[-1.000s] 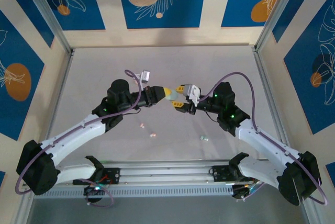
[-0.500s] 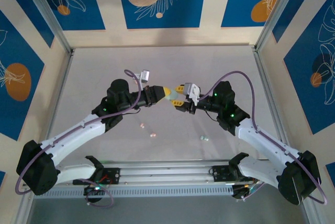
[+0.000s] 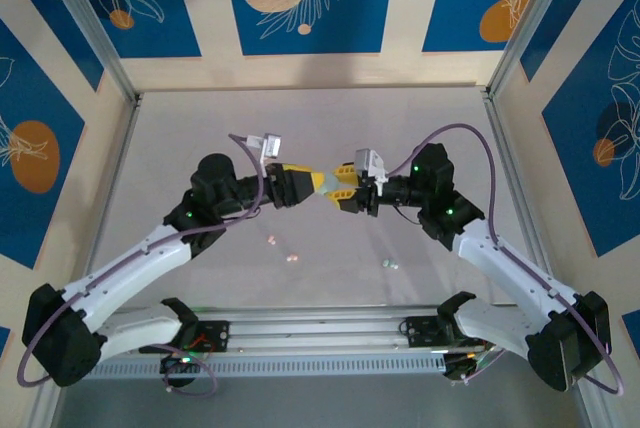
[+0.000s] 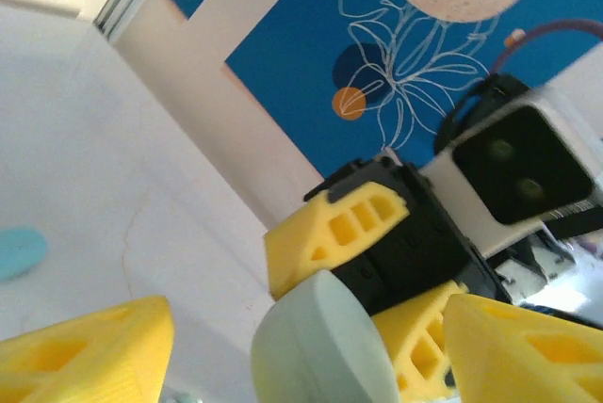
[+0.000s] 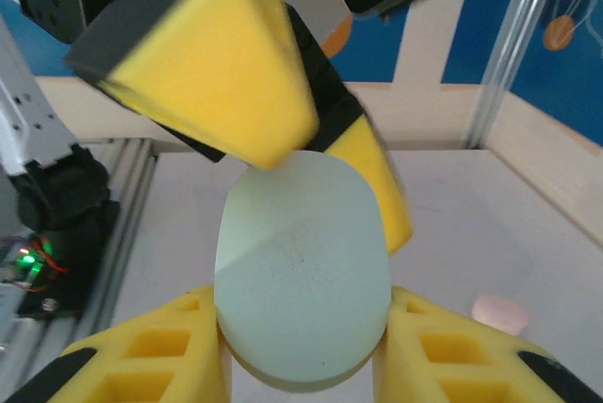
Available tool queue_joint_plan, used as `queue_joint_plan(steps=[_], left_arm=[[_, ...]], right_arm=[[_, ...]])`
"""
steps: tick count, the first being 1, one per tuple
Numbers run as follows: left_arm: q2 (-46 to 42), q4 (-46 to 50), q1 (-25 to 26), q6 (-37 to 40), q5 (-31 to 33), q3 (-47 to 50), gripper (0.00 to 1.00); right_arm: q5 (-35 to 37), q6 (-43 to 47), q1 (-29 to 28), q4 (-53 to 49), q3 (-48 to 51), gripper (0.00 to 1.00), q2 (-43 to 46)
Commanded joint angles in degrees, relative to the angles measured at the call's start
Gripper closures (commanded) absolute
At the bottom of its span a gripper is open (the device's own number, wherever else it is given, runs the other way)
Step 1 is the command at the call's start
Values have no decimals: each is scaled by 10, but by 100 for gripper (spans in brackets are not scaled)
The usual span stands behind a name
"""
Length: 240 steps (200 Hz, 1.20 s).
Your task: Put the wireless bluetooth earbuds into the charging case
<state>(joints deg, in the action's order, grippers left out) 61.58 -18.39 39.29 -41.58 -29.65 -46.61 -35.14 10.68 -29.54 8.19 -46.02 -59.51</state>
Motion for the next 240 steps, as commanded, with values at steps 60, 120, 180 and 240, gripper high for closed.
queue_joint_plan(steps=[60,120,180,240], left_arm=[[-27,64,1,451,-114,14,30],[-29,-4,2,449,-113,29,43],[-25,-20,2,427,-131,30,41],[-16,-4,2,416,-136,20,44]], right_arm=[[-138,-76,14,-39,-50,64,-24],[-148,-77,13,-46,-56,64,-35],[-144,-66,14,-51,-57,64,-34],[-124,-65,11,-35,-48,64,-27]])
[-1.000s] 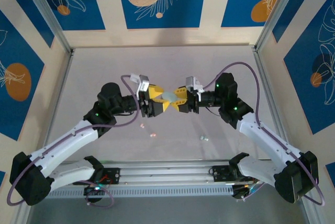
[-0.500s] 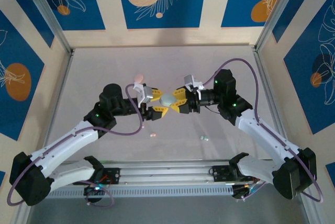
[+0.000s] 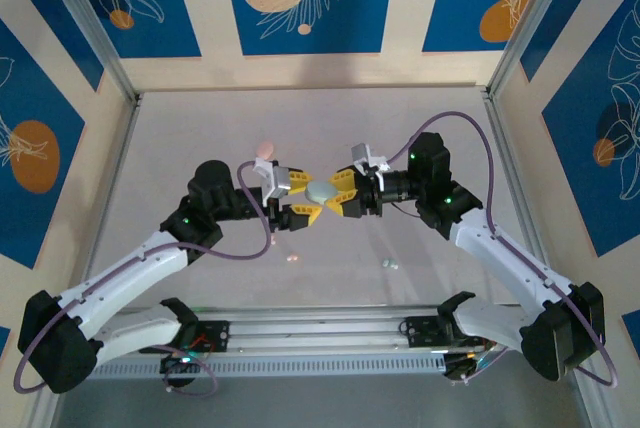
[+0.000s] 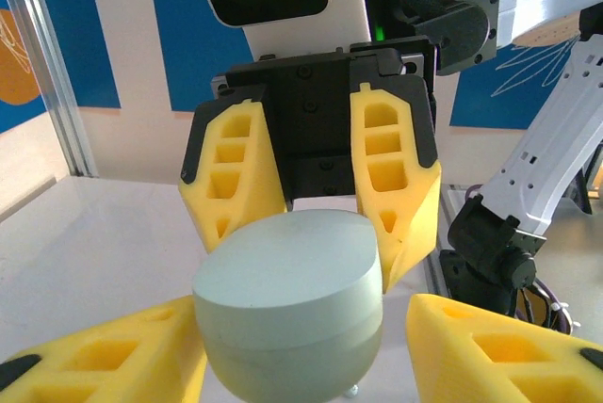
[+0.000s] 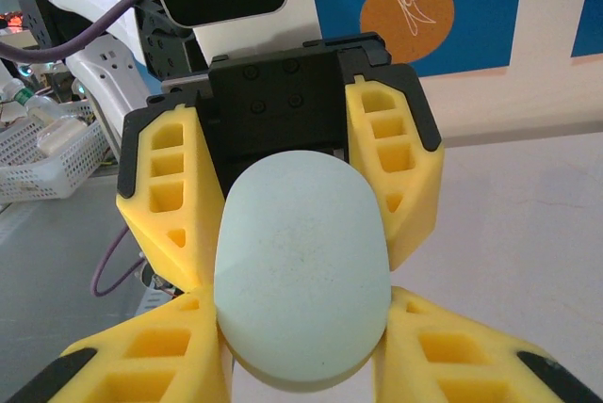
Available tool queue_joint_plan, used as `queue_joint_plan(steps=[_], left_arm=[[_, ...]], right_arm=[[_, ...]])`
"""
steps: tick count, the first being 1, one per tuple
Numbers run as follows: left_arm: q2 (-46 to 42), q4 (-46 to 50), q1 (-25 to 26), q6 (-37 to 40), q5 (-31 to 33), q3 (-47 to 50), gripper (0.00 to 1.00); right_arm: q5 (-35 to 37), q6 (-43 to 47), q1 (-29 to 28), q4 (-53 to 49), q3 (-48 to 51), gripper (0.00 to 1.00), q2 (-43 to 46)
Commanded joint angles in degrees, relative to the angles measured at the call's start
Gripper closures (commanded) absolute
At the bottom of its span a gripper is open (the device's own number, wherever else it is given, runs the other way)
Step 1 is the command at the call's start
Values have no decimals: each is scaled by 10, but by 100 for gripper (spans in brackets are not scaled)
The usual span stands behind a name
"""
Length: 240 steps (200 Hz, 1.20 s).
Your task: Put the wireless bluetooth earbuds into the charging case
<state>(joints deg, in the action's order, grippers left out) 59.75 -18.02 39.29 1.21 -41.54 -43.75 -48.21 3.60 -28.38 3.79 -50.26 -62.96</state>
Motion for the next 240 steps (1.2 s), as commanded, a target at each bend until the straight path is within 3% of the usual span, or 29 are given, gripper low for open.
queue_joint_plan(steps=[1,133,177,240], left_arm=[[2,-8,2,-13,-16,-9,44],[4,-50,1,-41,-16,-3,40],[7,-35,2,-37,-24,-8,48],[9,-47,2,-45,-26,-6,49]], right_arm=[[7,5,-1,9,-6,64,8],[21,30,-2,6,7,64,15],[18,25,-2,13,8,64,14],[19,35,-2,10,6,64,13]])
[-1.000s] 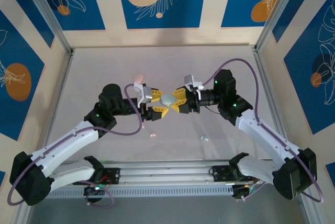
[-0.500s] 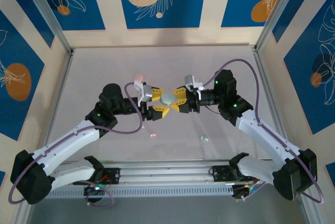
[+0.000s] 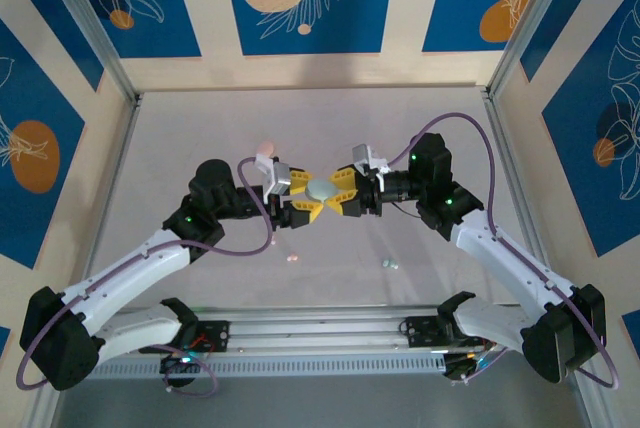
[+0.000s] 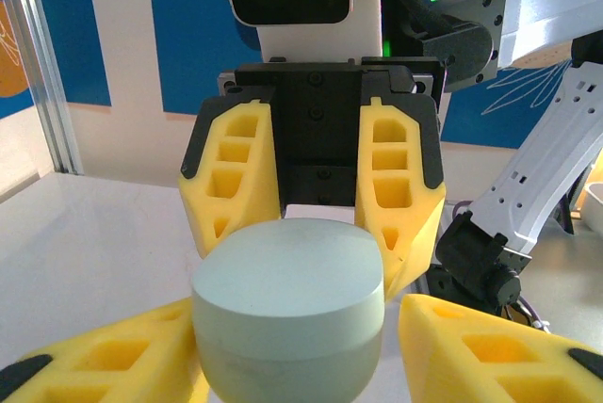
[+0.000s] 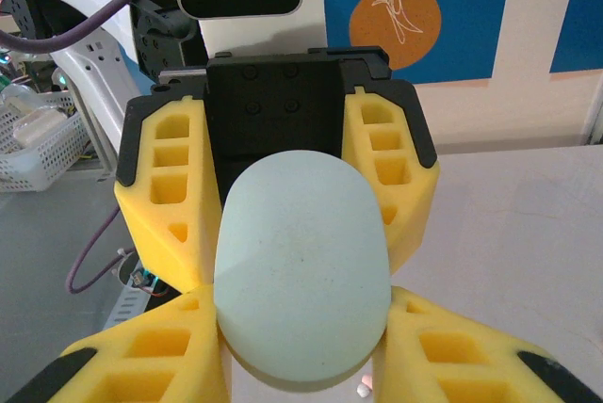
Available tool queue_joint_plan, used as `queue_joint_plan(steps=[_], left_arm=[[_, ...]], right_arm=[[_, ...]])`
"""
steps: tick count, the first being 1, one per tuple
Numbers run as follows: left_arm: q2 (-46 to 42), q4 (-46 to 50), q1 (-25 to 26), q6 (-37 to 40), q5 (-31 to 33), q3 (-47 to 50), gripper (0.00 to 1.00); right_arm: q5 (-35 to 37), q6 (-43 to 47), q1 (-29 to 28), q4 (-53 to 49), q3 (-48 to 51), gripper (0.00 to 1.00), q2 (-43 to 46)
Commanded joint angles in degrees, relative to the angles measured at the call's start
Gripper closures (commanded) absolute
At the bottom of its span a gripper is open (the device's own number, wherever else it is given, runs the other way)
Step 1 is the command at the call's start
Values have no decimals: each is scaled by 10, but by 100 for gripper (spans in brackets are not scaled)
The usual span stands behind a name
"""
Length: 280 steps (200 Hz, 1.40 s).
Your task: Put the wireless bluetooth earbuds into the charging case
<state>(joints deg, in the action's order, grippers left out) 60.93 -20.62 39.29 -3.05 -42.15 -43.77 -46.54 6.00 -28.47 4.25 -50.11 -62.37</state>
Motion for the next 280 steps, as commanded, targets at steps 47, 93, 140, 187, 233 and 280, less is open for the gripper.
queue_joint_plan(steps=[47,93,140,187,233,280], left_arm=[[4,-21,2,-8,-23,-9,51],[7,-13,2,-3,-30,-11,61],[1,-9,3,9,-26,-2,68],[-5,-8,3,23,-27,7,68],[-5,-13,3,21,-27,10,69],[-9,-48,4,3,-10,24,69]], right_arm=[[6,19,-3,5,9,64,7],[12,19,-4,1,7,63,7],[39,-49,-1,5,0,52,7],[51,-158,24,-29,-27,46,-8],[42,-219,41,-32,-41,42,-25],[70,-239,42,-73,-70,39,-42]])
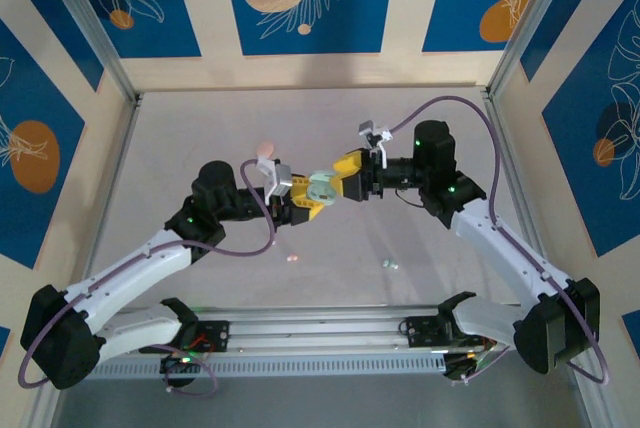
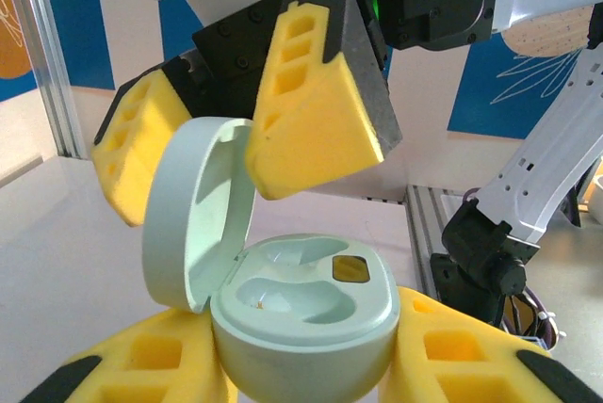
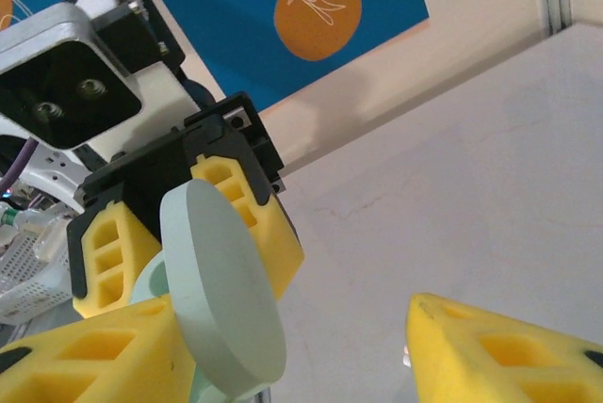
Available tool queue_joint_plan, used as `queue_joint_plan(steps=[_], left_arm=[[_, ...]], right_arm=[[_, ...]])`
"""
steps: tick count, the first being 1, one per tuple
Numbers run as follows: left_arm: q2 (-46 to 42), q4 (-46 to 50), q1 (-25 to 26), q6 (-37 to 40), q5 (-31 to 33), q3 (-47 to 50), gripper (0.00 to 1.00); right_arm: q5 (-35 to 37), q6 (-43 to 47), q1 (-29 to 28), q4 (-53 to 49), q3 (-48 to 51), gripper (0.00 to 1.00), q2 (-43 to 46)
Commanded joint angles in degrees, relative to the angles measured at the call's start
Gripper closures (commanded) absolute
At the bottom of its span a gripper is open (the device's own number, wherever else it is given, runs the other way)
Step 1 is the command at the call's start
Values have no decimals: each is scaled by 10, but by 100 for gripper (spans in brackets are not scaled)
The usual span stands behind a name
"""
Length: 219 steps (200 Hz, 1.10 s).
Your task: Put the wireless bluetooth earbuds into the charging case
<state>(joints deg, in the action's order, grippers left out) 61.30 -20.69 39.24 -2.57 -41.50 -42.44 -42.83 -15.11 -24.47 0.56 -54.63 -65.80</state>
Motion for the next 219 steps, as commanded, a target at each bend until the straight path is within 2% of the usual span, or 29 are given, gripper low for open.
queue_joint_plan(steps=[1,73,128,140,156,185,205,219], left_arm=[[-13,-48,4,-2,-16,12,69],[-19,-111,5,-49,55,49,68],[-21,-144,5,-61,70,59,68],[-22,-155,5,-63,73,61,68],[-19,-170,5,-66,64,61,67],[-10,-188,5,-80,30,53,67],[-10,-185,5,-85,14,49,67],[-14,-182,5,-84,8,47,66]], right_arm=[[34,-28,2,-37,-25,39,-8],[52,-36,-5,-55,-27,35,50],[80,-16,-5,-79,1,34,95],[61,-12,-13,-68,8,34,96],[38,56,-51,-74,8,34,90],[88,254,-113,-121,6,32,91],[126,307,-110,-83,26,31,100],[121,337,-100,-72,32,31,98]])
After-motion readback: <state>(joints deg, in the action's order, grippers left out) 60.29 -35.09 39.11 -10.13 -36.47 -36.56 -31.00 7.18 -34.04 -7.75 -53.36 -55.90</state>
